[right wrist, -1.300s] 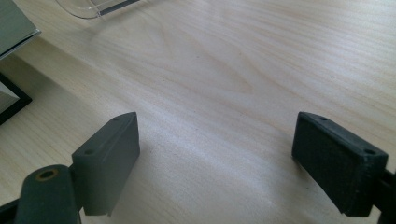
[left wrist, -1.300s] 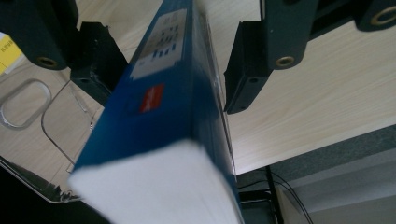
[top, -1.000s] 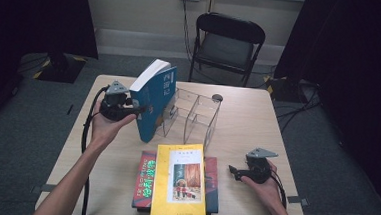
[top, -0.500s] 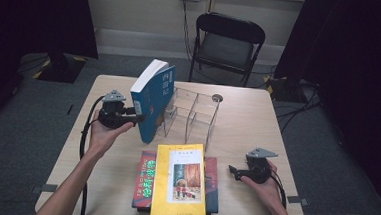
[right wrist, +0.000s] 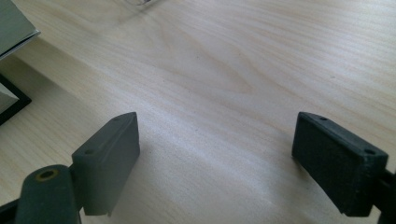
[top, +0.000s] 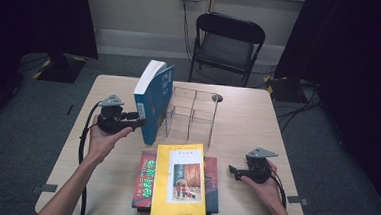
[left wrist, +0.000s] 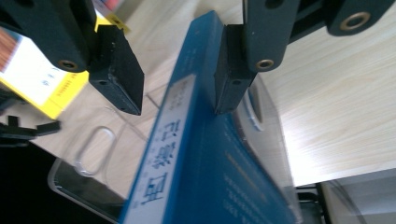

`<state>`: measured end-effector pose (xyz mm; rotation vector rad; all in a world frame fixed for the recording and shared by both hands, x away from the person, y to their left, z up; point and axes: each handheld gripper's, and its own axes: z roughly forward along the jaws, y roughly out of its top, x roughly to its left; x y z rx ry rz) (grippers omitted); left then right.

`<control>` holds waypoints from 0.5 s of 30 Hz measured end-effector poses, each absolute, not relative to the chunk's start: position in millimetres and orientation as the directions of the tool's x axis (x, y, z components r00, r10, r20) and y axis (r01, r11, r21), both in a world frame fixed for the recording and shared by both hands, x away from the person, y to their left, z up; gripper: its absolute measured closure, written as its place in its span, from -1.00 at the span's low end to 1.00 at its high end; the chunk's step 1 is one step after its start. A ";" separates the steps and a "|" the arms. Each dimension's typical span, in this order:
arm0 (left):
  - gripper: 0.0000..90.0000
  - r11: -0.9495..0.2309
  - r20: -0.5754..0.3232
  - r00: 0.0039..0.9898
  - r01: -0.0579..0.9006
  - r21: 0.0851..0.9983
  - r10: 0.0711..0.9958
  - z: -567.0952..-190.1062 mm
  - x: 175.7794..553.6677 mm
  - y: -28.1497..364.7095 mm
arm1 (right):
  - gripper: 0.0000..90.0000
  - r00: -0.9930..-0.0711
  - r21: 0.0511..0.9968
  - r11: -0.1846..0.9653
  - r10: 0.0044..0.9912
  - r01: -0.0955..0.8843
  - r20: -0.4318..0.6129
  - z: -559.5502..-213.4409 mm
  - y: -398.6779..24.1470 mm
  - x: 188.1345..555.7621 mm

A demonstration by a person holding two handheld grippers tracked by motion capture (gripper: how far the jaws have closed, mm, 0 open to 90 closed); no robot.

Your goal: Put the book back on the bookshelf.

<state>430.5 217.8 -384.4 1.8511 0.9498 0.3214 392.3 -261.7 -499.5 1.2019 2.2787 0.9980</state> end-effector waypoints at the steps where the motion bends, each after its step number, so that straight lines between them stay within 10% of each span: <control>1: 0.22 -0.201 -0.182 0.657 0.463 0.863 0.732 -384.5 429.5 217.6 | -0.67 -0.564 0.736 0.383 0.826 0.558 -0.002 -499.5 -261.7 392.3; 15: 0.34 -0.208 -0.211 0.665 0.492 0.845 0.717 -398.2 424.6 218.0 | -0.67 -0.563 0.735 0.383 0.826 0.559 -0.002 -499.5 -261.6 392.3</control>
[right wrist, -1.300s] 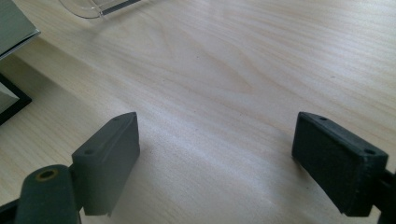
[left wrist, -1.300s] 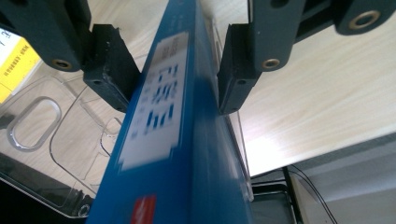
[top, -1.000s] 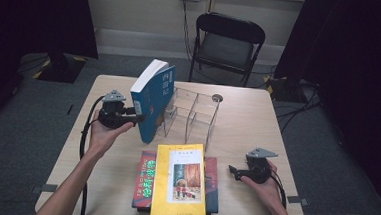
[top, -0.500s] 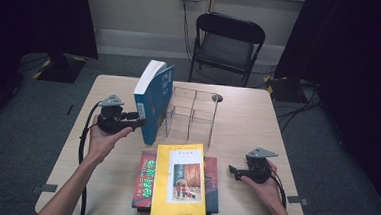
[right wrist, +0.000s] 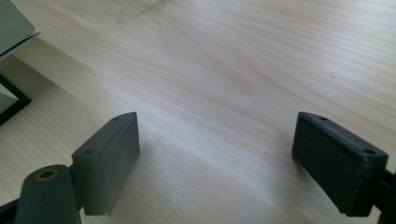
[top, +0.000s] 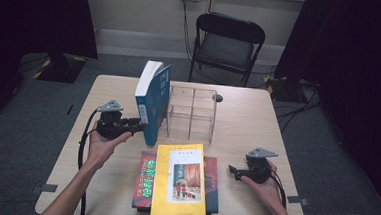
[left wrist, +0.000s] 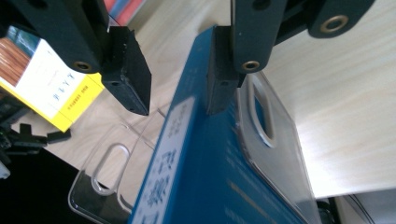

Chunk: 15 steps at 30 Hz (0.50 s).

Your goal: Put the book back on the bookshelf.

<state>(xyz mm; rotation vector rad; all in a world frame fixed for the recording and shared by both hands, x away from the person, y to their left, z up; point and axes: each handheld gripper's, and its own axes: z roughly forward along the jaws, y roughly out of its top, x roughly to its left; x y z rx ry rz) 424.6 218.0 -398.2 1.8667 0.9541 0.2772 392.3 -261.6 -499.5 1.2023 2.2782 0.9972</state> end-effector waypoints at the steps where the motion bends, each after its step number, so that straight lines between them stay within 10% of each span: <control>1: 0.34 -0.216 -0.206 0.665 0.494 0.842 0.718 -399.4 424.1 216.7 | -0.67 -0.563 0.735 0.383 0.826 0.559 -0.002 -499.5 -261.5 392.3; 15: 0.26 -0.241 -0.255 0.673 0.552 0.798 0.694 -413.7 416.0 217.8 | -0.47 -0.569 0.717 0.398 0.822 0.573 -0.002 -494.5 -258.8 390.7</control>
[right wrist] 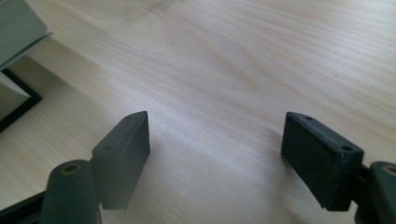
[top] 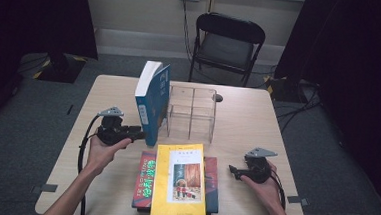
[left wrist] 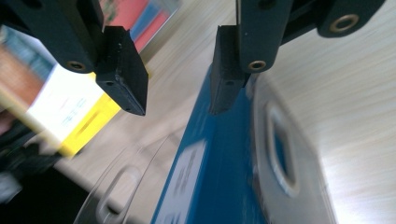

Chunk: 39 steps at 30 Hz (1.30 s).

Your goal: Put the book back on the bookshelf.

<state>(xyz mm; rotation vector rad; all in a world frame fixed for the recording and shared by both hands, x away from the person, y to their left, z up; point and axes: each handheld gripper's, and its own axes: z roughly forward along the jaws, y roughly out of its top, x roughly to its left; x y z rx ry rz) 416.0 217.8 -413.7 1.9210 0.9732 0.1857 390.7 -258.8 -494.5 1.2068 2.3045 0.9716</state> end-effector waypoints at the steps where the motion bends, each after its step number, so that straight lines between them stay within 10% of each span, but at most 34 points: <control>1: 0.26 -0.250 -0.251 0.678 0.550 0.797 0.691 -414.0 414.1 218.0 | -0.51 -0.574 0.716 0.400 0.819 0.572 0.001 -492.0 -256.9 389.9; 12: 0.02 -0.247 -0.247 0.666 0.555 0.794 0.704 -418.4 379.5 201.6 | -0.30 -0.672 0.832 0.333 0.737 0.444 0.064 -435.6 -223.5 360.3; 21: 0.27 -0.309 -0.249 0.719 0.548 0.777 0.649 -421.2 356.6 176.4 | -0.18 -0.786 0.857 0.352 0.611 0.376 0.094 -425.3 -173.5 335.2; 39: -0.17 -0.333 -0.268 0.741 0.553 0.764 0.616 -445.3 346.9 155.3 | -0.71 -0.769 0.789 0.367 0.609 0.492 0.197 -450.7 -145.4 350.7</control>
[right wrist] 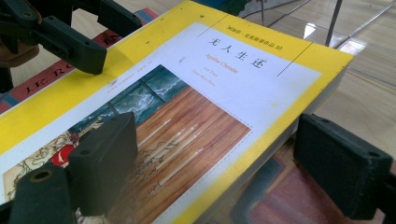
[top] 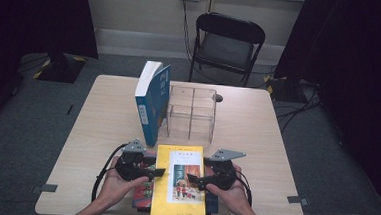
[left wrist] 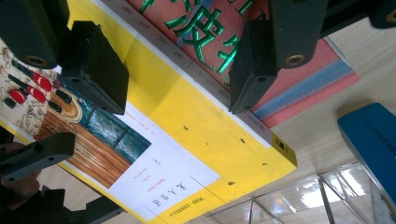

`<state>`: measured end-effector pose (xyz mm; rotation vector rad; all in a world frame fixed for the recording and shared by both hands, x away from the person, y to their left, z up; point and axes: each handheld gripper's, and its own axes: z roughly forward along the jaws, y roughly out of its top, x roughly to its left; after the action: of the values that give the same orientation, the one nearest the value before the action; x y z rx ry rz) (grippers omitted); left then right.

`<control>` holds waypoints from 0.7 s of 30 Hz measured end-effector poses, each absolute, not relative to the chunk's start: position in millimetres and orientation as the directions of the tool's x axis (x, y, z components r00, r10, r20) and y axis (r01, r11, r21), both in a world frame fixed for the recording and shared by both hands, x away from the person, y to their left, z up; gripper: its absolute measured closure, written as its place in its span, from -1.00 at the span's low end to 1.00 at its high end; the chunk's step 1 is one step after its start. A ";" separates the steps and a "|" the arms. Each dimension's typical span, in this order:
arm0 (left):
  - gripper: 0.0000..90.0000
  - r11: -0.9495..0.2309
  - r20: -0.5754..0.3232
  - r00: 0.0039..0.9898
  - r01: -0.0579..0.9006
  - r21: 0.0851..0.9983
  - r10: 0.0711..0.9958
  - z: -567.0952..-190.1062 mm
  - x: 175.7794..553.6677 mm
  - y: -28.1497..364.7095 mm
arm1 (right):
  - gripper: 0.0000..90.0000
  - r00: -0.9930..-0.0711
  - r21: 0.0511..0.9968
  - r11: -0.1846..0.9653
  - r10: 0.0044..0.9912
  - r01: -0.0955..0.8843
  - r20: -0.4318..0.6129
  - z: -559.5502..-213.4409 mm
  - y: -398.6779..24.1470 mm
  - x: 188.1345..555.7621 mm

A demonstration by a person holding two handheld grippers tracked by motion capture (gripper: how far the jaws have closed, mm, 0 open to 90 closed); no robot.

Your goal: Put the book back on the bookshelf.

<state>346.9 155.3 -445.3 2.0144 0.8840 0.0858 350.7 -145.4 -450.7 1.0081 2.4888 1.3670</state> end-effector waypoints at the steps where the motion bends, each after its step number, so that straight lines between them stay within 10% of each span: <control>1: -0.17 -0.332 -0.271 0.741 0.555 0.763 0.615 -445.4 347.0 155.5 | -0.71 -0.769 0.784 0.374 0.608 0.495 0.195 -450.0 -144.8 351.6; 21: -0.21 -0.374 -0.231 0.778 0.511 0.774 0.584 -444.1 341.3 158.2 | -0.48 -0.782 0.774 0.395 0.591 0.495 0.199 -446.7 -144.4 373.1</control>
<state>341.3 158.2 -444.1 2.0461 0.8174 0.1007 373.1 -144.4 -446.7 0.9900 2.5311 1.3464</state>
